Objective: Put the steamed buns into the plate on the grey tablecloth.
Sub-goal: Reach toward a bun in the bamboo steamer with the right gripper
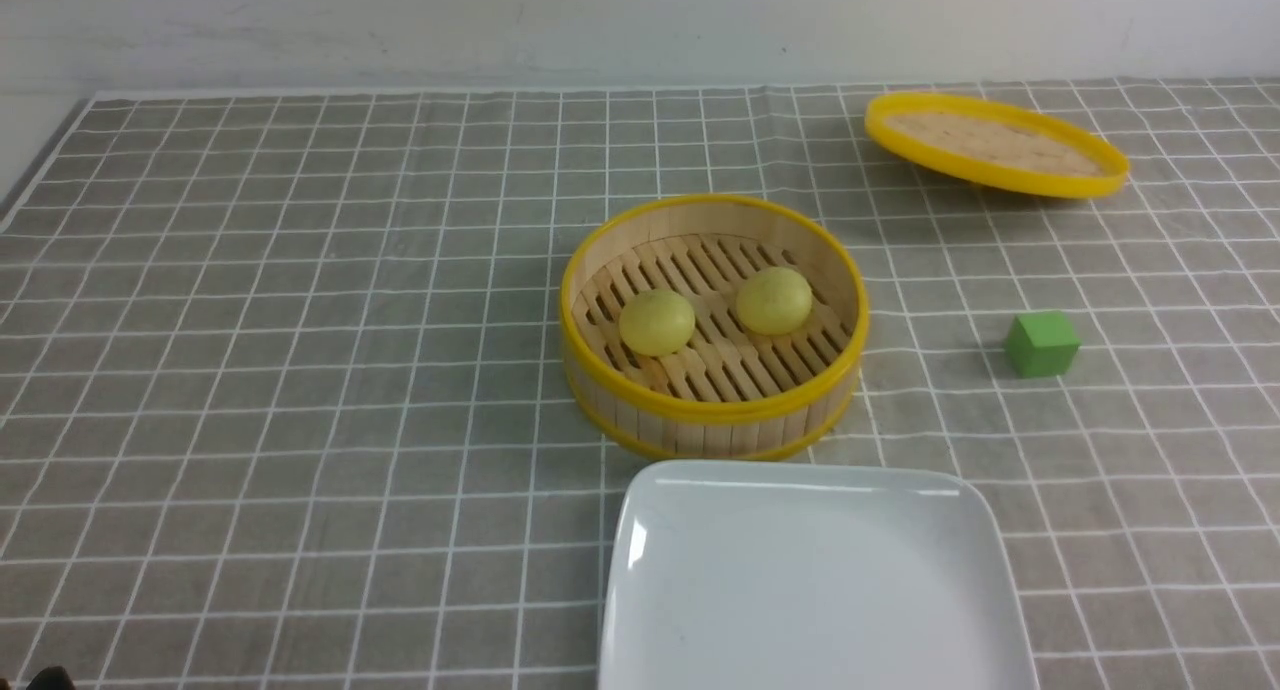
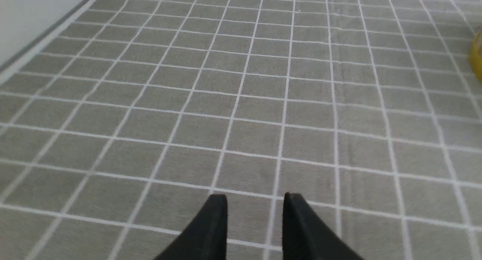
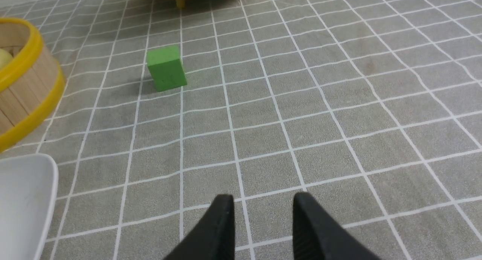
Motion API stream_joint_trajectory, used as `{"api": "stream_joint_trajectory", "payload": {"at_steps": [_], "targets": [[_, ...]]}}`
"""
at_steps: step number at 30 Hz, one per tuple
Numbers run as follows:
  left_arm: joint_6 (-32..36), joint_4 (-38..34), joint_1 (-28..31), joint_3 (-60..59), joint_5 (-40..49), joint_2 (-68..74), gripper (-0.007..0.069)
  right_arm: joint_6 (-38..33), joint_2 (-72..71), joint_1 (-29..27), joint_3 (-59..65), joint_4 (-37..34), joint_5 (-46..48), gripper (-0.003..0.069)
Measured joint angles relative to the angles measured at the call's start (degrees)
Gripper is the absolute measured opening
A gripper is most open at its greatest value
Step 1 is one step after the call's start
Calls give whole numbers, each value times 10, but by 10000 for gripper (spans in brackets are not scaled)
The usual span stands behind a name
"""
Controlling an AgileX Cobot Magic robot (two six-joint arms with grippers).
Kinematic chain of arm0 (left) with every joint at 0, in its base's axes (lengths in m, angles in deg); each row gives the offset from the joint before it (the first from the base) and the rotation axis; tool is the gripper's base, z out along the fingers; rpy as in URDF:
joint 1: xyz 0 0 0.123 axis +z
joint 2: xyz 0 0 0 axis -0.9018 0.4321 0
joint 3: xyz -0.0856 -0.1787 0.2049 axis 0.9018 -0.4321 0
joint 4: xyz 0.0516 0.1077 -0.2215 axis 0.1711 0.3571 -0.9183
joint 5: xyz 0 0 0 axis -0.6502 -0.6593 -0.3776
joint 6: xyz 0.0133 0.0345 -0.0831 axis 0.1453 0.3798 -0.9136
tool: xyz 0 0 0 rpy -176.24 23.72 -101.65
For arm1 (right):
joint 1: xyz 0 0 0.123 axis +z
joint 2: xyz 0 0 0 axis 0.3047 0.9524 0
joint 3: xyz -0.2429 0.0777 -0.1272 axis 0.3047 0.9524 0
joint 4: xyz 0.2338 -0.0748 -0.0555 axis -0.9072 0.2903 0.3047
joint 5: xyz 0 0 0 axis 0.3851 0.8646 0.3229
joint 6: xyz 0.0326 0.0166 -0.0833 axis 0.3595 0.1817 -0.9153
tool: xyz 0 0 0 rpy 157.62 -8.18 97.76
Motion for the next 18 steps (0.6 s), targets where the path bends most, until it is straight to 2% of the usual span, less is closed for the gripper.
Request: {"api": "stream_joint_trajectory", "payload": {"at_steps": [6, 7, 8, 10, 15, 18], "targets": [[-265, -256, 0, -2, -4, 0, 241, 180, 0, 0, 5, -261, -5, 239], [-272, -256, 0, -2, -4, 0, 241, 187, 0, 0, 5, -267, -5, 239], [-307, -292, 0, -2, -4, 0, 241, 203, 0, 0, 6, -301, -5, 239], [-336, -316, 0, -2, -7, 0, 241, 211, 0, 0, 6, -333, -4, 239], [-351, -328, 0, -2, -12, 0, 241, 216, 0, 0, 5, -354, -13, 239], [-336, -347, 0, 0, -28, 0, 234, 179, 0, 0, -25, -355, -21, 239]]}}
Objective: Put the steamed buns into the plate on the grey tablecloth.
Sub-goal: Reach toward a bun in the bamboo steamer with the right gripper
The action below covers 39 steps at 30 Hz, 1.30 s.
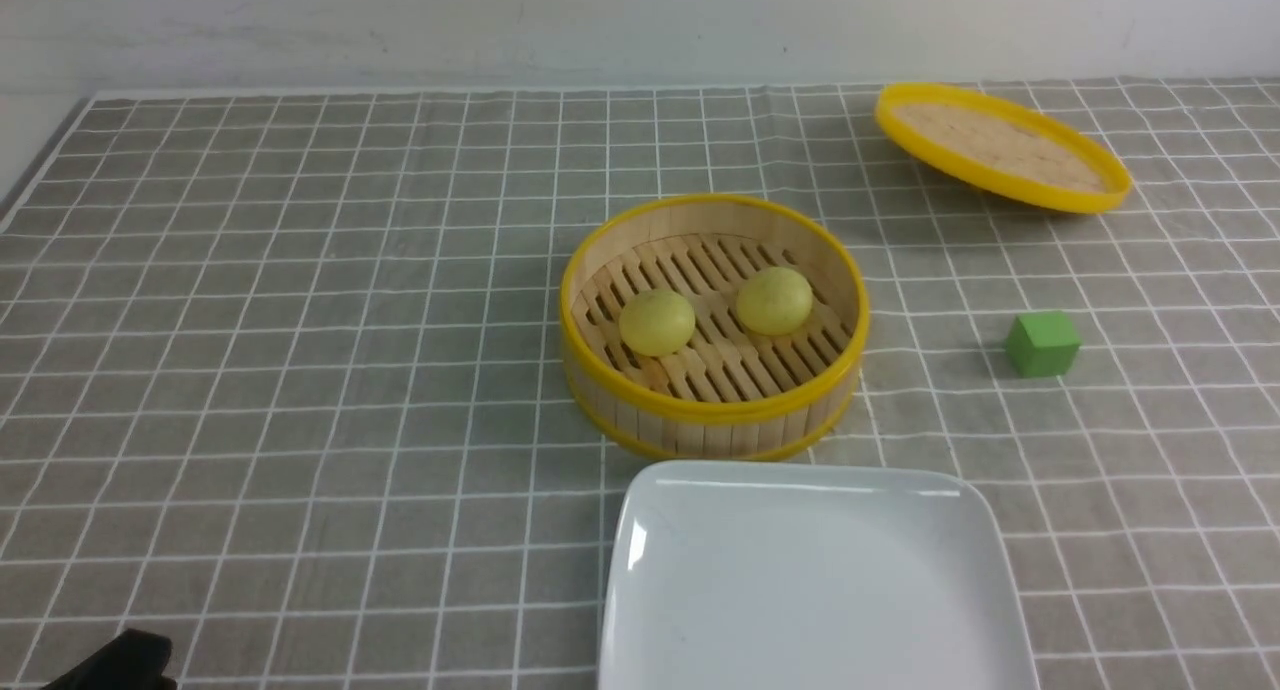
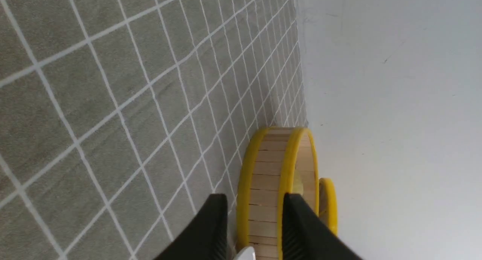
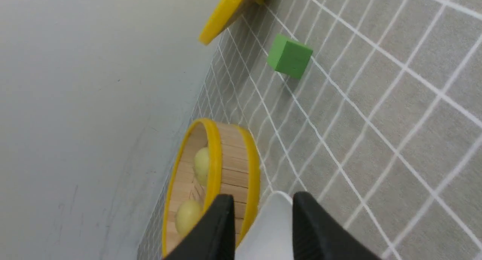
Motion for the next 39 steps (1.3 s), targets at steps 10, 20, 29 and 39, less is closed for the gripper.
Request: {"api": "stream_joint_trajectory", "payload": {"at_steps": [10, 20, 29, 39], "targets": [[291, 34, 0, 218, 198, 125, 11, -256, 256, 0, -298, 127, 187, 22], [407, 57, 0, 298, 366, 412, 7, -475, 624, 29, -423, -38, 369, 6], [418, 60, 0, 308, 321, 453, 66, -486, 849, 182, -619, -6, 324, 91], [418, 60, 0, 308, 301, 453, 138, -271, 1071, 305, -908, 295, 332, 225]]}}
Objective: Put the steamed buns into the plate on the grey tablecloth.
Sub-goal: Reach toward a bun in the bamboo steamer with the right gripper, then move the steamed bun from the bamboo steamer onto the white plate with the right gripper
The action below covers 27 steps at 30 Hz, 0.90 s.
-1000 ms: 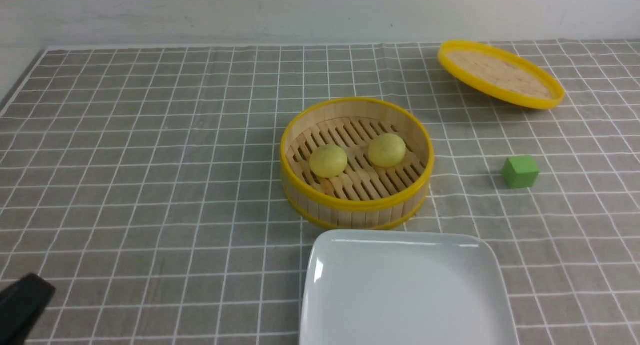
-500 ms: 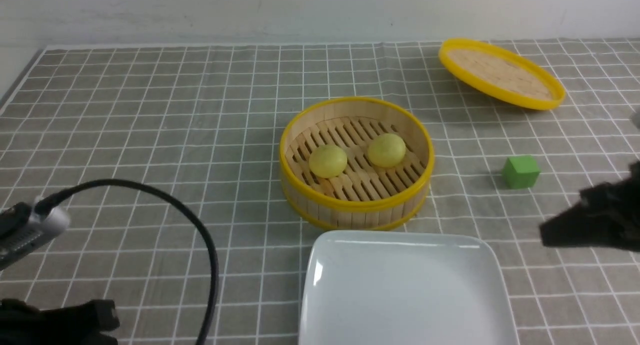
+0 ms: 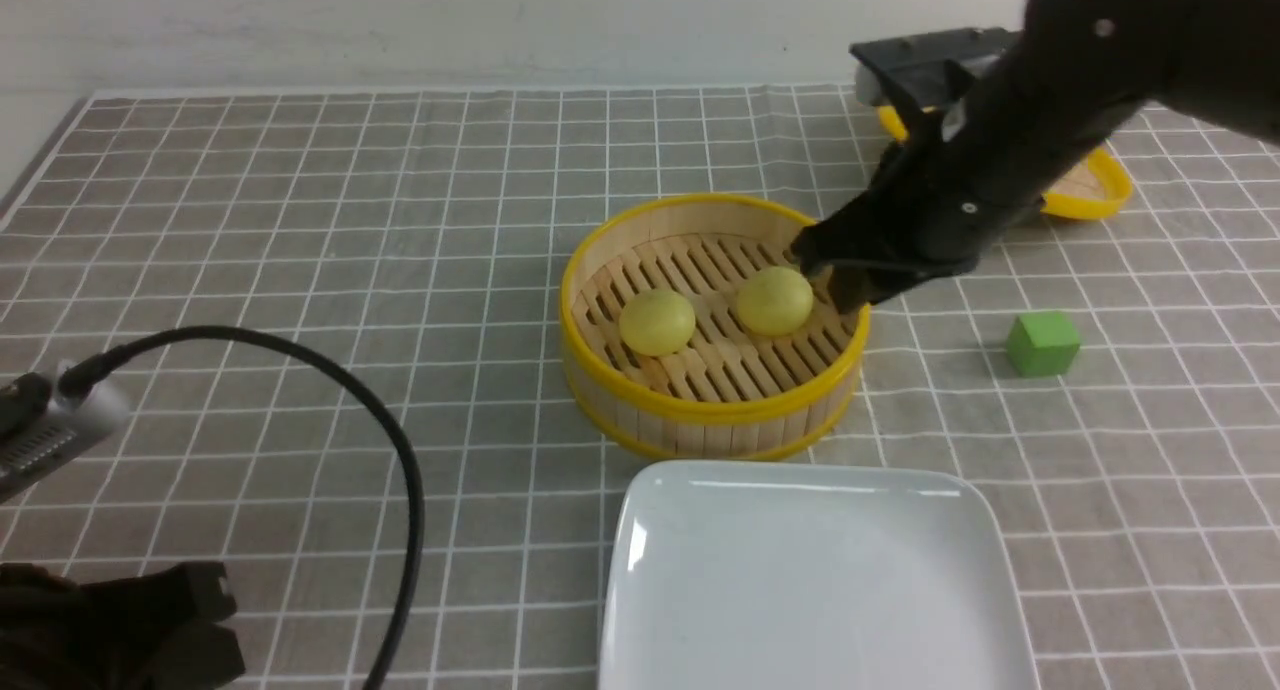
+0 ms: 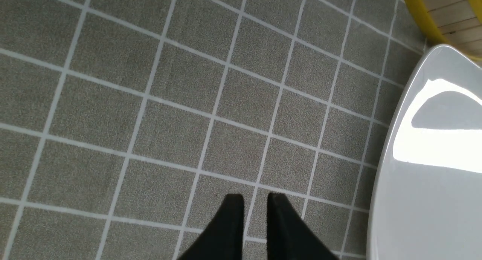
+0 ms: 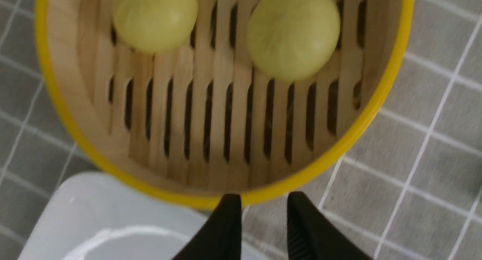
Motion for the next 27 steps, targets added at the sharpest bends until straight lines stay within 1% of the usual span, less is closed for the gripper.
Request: {"api": "stream_joint_trajectory", "payload": {"at_steps": [3, 4, 5, 7, 11, 13, 15, 16, 18, 19, 20, 21, 22, 23, 27], "targets": [[0, 0, 0, 0, -1, 0, 168, 21, 53, 7, -57, 31, 2, 309], [0, 0, 0, 0, -1, 0, 171, 21, 53, 7, -57, 31, 2, 309], [0, 0, 0, 0, -1, 0, 187, 28, 80, 7, -78, 37, -2, 340], [0, 0, 0, 0, -1, 0, 213, 29, 116, 7, -108, 42, -11, 374], [0, 0, 0, 0, -1, 0, 248, 30, 168, 6, -146, 44, -36, 393], [0, 0, 0, 0, -1, 0, 251, 30, 182, 6, -152, 44, -44, 392], [0, 0, 0, 0, 3, 0, 251, 30, 202, 6, -157, 48, -53, 365], [0, 0, 0, 0, 10, 0, 251, 30, 209, 6, -157, 53, -54, 333], [0, 0, 0, 0, 25, 0, 251, 30, 213, 6, -159, 58, -55, 223], [0, 0, 0, 0, 25, 0, 251, 30, 212, 6, -159, 58, -54, 195], [0, 0, 0, 0, 32, 0, 251, 30, 206, 6, -161, 58, -47, 104], [0, 0, 0, 0, 35, 0, 251, 30, 196, 6, -164, 58, -28, 34], [0, 0, 0, 0, 35, 0, 251, 30, 194, 6, -165, 57, -24, 28], [0, 0, 0, 0, 36, 0, 251, 30, 173, 7, -167, 54, 9, 11], [0, 0, 0, 0, 36, 0, 251, 21, 71, 20, -173, 24, 132, 11]]}}
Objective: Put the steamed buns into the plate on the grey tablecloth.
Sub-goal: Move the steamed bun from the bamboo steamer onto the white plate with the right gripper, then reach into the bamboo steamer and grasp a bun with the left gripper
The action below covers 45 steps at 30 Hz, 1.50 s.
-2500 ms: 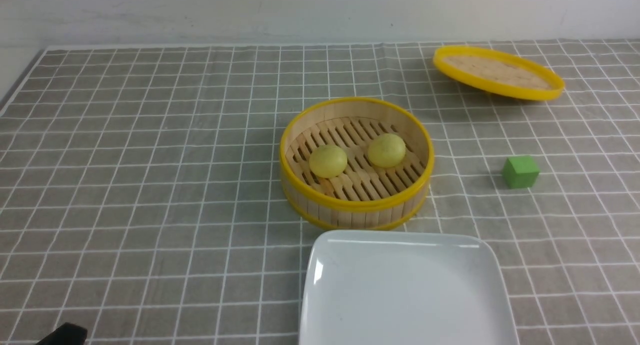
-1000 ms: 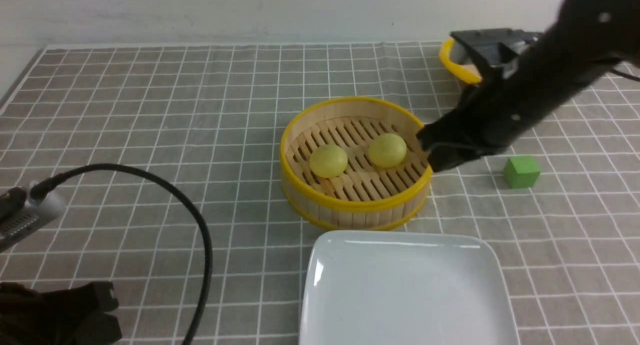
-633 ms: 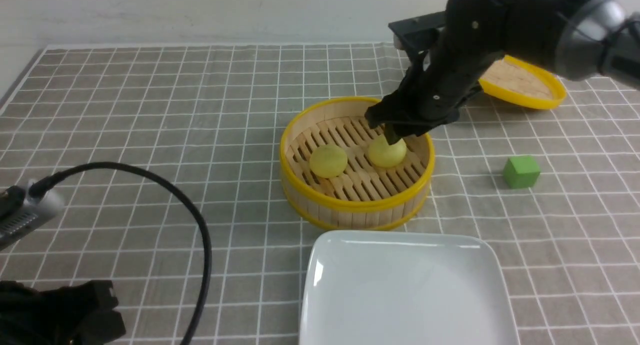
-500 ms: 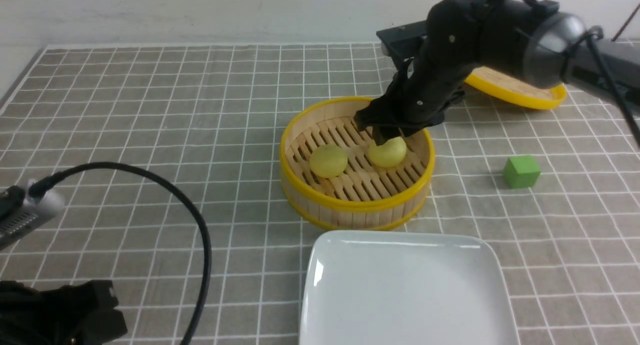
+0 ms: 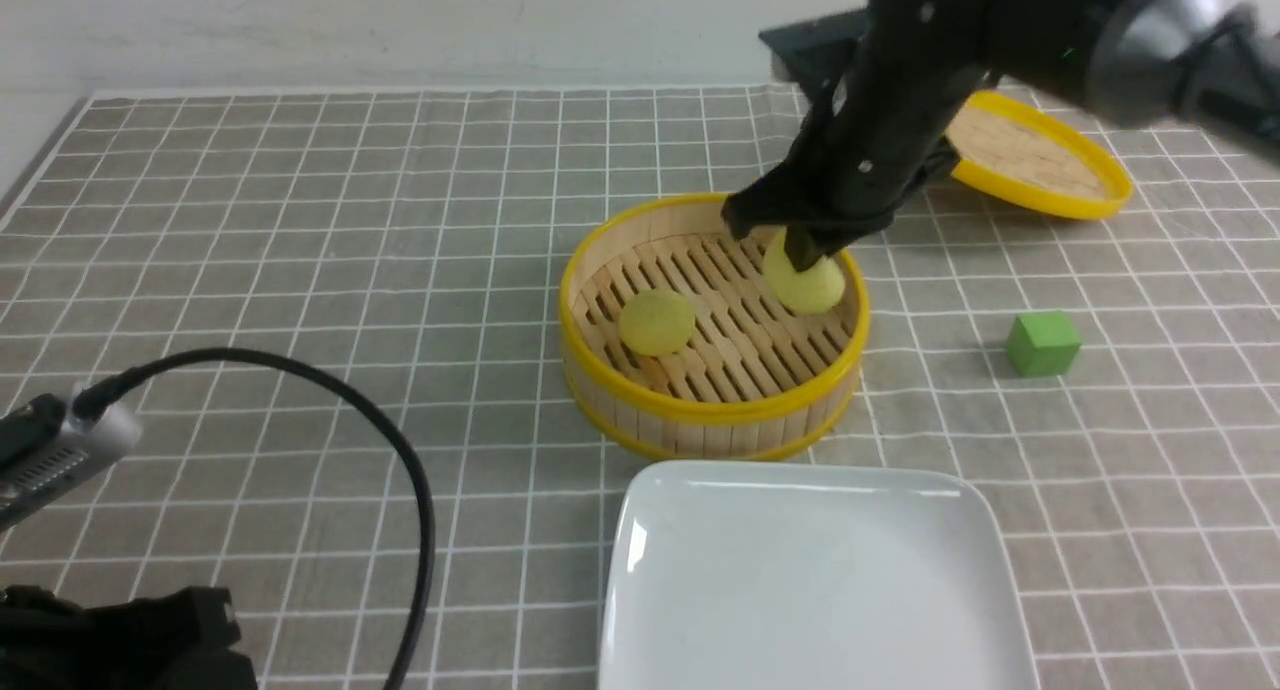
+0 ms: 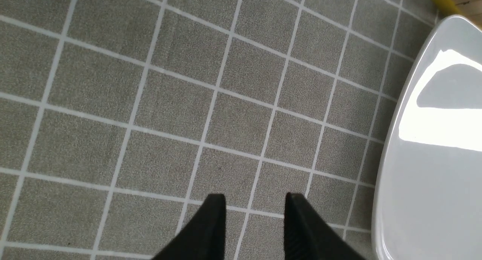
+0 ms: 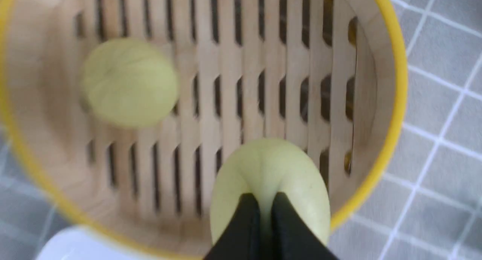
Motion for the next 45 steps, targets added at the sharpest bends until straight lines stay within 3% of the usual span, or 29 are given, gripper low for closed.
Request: {"api": "stream_joint_trajectory", "payload": {"at_steps": [4, 11, 14, 17, 20, 23, 26, 29, 34, 35, 41, 45], "targets": [[0, 0, 0, 0, -2, 0, 251, 0, -135, 19, 32, -42, 38, 11], [0, 2, 0, 0, -6, 0, 251, 21, -269, 104, 316, -82, 37, 20], [1, 5, 0, 0, -9, 0, 251, 34, -279, 138, 467, -85, -76, 34], [4, 9, 0, 0, -9, 0, 251, 60, -269, 139, 521, -71, -156, 62], [9, 16, 0, 0, -9, 0, 251, 120, -234, 136, 566, -15, -250, 171], [9, 16, 0, 0, -9, 0, 251, 160, -211, 133, 566, 12, -270, 300], [10, 16, 0, 9, -5, 3, 251, 162, -208, 133, 544, 19, -252, 356], [11, 16, 0, 41, 14, 19, 251, 136, -231, 133, 493, 28, -188, 291], [35, 17, 0, 123, 44, 71, 254, 114, -321, 133, 411, 96, -52, 24], [45, 16, 0, 140, 50, 86, 258, 118, -340, 133, 405, 115, -30, 1], [100, -41, -11, 216, 72, 206, 315, 200, -506, 133, 453, 167, 44, -17], [172, -105, -90, 276, 43, 295, 342, 254, -626, 133, 540, 170, 52, -17]]}}
